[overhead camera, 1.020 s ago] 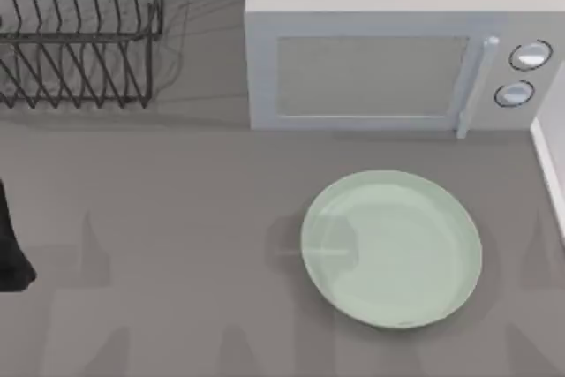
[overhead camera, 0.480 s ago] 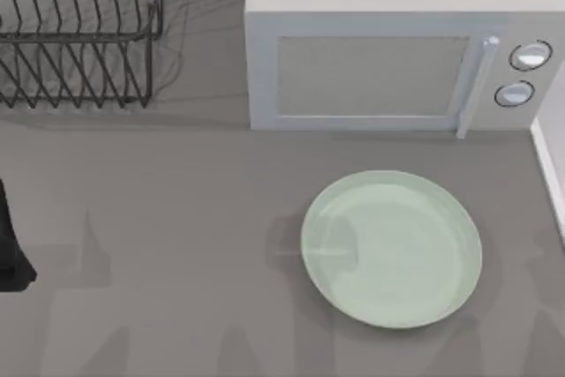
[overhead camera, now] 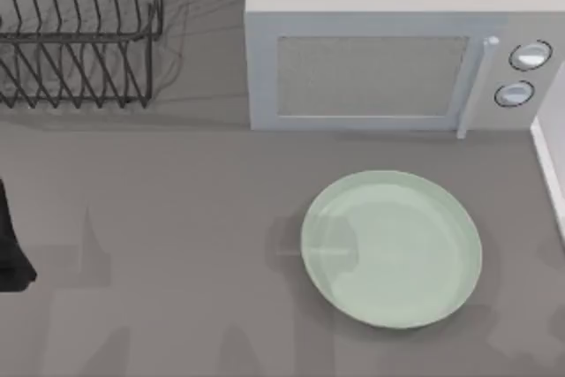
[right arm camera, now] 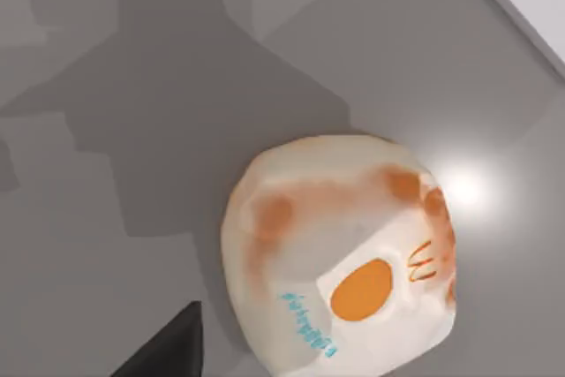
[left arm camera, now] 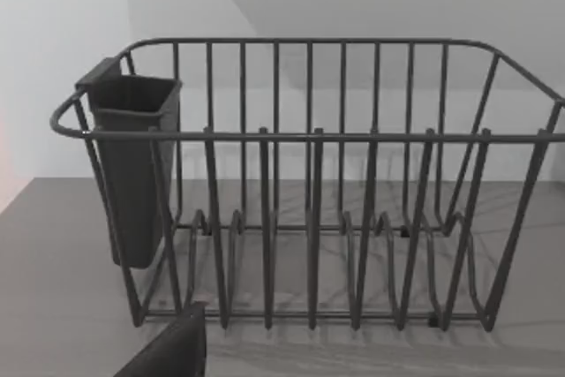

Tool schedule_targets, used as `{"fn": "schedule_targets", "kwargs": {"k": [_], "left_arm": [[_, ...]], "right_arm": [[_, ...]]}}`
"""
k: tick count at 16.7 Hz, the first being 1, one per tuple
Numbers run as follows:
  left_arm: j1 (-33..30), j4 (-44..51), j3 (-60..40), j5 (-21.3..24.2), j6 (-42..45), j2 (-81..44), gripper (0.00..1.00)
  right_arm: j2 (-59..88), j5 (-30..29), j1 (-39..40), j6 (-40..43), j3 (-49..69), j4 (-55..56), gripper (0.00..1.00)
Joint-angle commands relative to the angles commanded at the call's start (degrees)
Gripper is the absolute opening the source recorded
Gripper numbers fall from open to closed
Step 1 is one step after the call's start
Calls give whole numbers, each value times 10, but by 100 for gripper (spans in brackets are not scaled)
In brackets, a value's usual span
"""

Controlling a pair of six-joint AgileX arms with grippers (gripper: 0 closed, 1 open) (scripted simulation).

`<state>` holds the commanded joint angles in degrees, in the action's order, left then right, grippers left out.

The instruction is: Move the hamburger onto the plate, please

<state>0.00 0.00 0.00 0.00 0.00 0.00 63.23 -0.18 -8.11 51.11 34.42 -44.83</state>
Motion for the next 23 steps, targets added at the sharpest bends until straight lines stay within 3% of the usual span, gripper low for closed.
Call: {"fn": "schedule_targets", "kwargs": {"k": [5, 12, 23], "left_arm": [[0, 0, 0, 0, 0, 0, 100], [0, 0, 0, 0, 0, 0, 100], [0, 0, 0, 0, 0, 0, 100]], "right_arm": [[133, 2, -19, 118, 88, -98, 100], [153, 2, -20, 135, 99, -108, 100], [268, 3, -20, 132, -10, 116, 100]]}}
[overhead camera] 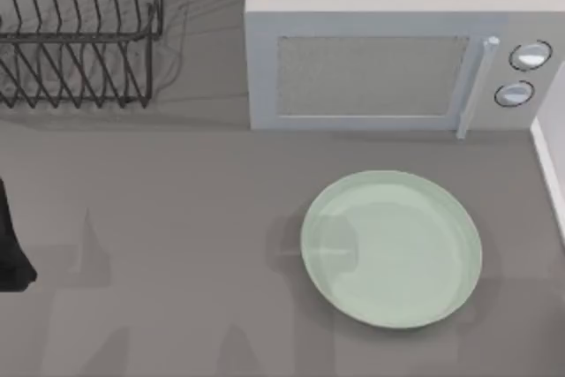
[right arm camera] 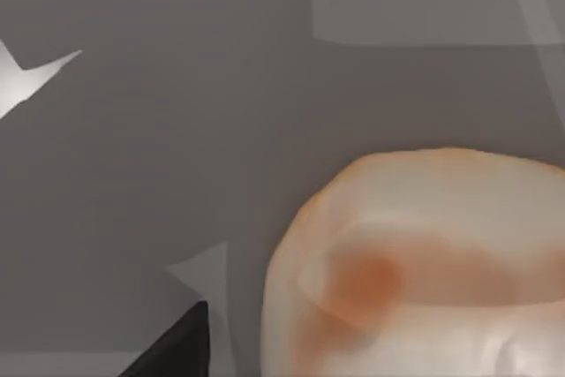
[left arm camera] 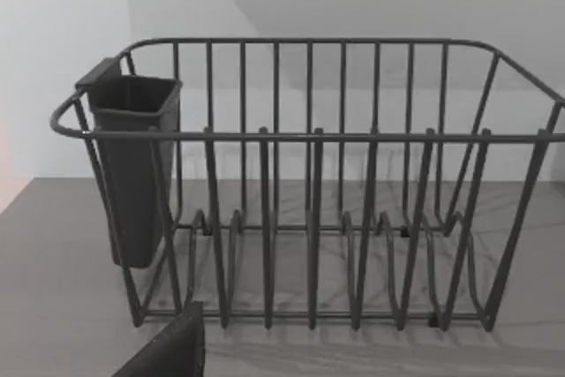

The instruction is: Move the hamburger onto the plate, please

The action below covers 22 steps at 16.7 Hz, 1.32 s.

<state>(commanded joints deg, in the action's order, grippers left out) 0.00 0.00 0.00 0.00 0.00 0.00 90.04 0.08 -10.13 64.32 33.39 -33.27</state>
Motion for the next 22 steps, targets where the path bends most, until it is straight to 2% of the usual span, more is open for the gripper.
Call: {"fn": "schedule_targets", "kwargs": {"k": [4, 17, 22], "left_arm": [[0, 0, 0, 0, 0, 0, 100], [0, 0, 0, 0, 0, 0, 100], [0, 0, 0, 0, 0, 0, 100]], "right_arm": [[0, 0, 0, 0, 0, 1, 100], [0, 0, 0, 0, 0, 1, 2], [0, 0, 0, 0, 0, 1, 0]]}}
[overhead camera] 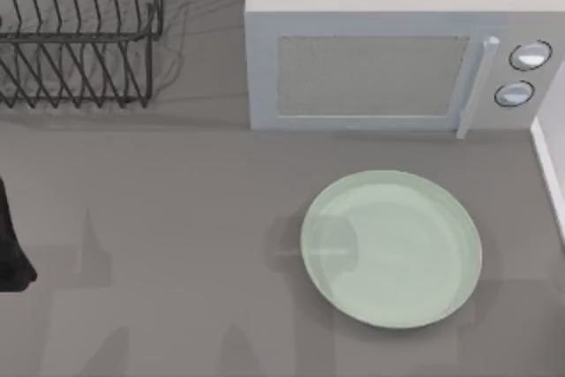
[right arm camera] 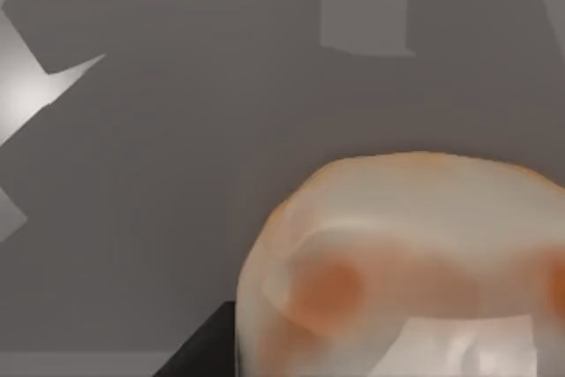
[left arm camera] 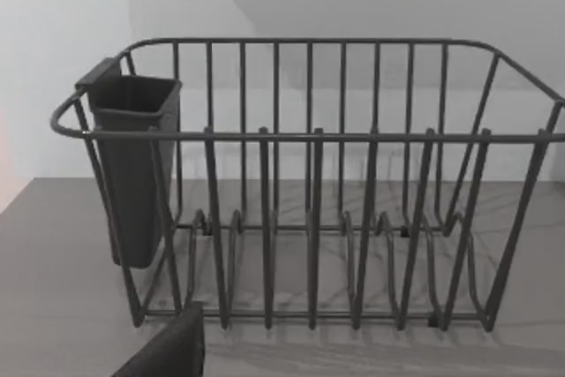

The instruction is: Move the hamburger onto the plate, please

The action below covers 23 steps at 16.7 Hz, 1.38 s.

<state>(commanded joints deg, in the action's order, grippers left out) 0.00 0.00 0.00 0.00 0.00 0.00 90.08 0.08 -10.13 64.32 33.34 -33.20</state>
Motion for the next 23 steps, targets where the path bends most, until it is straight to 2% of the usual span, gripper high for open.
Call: {"fn": "schedule_targets", "kwargs": {"k": [3, 4, 8, 15, 23], "left_arm": [[0, 0, 0, 0, 0, 0, 100], [0, 0, 0, 0, 0, 0, 100], [0, 0, 0, 0, 0, 0, 100], [0, 0, 0, 0, 0, 0, 100], [0, 0, 0, 0, 0, 0, 100]], "right_arm": [[0, 0, 0, 0, 0, 0, 0], [-40, 4, 1, -15, 28, -63, 0], [-53, 4, -1, -12, 60, -106, 0], [-125, 4, -3, -9, 178, -307, 0], [-130, 4, 6, -14, 200, -328, 0]]}}
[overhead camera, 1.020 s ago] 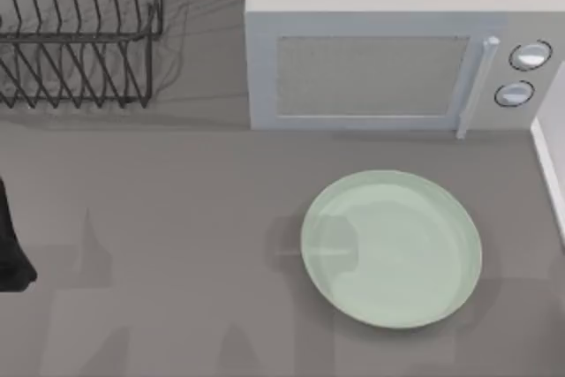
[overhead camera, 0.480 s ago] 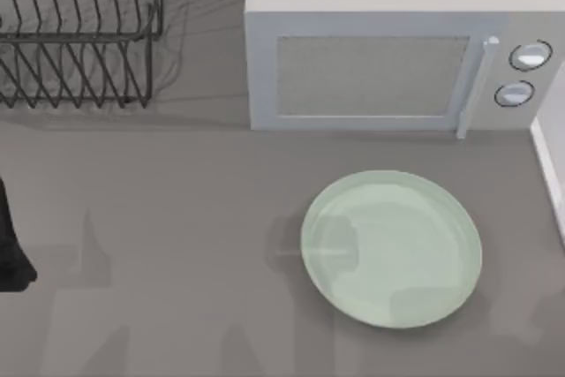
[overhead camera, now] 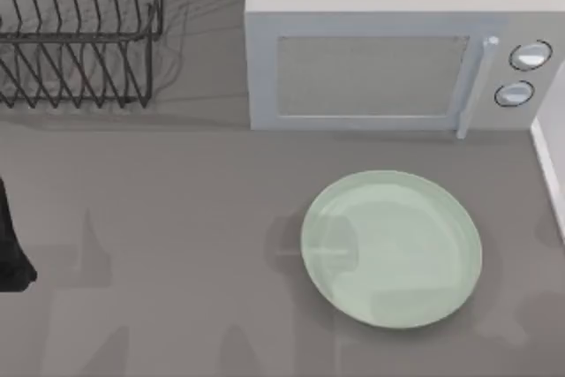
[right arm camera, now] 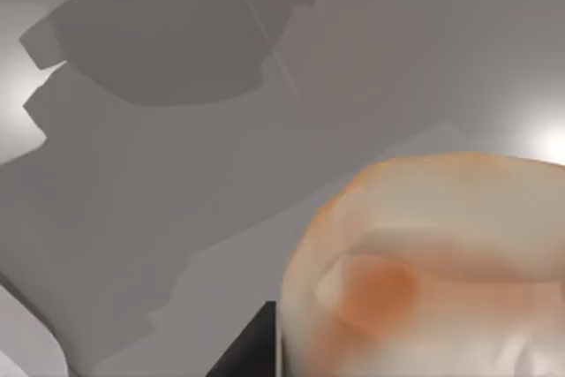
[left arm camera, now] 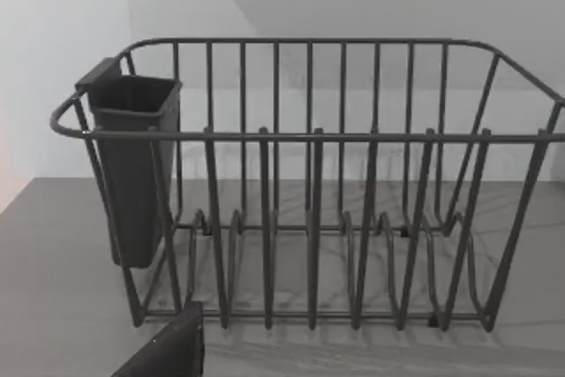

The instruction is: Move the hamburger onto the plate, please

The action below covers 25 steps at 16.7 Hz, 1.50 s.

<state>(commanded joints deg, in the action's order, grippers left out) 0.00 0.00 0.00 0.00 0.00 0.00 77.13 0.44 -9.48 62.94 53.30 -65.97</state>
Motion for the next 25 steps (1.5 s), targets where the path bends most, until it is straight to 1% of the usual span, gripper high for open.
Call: {"fn": "schedule_targets", "kwargs": {"k": [2, 4, 10, 13, 15, 20, 25], "left_arm": [[0, 0, 0, 0, 0, 0, 100], [0, 0, 0, 0, 0, 0, 100], [0, 0, 0, 0, 0, 0, 100], [0, 0, 0, 0, 0, 0, 100], [0, 0, 0, 0, 0, 0, 100], [0, 0, 0, 0, 0, 0, 100], [0, 0, 0, 0, 0, 0, 100]], "right_arm": [[31, 0, 31, -7, 31, -1, 0], [83, 0, 86, -19, 82, -3, 0], [277, 1, 339, -74, 265, 0, 0], [344, 0, 418, -100, 334, 7, 0], [364, -1, 440, -109, 355, 10, 0], [364, -1, 439, -111, 354, 12, 0], [384, -1, 441, -112, 306, 82, 0]]}}
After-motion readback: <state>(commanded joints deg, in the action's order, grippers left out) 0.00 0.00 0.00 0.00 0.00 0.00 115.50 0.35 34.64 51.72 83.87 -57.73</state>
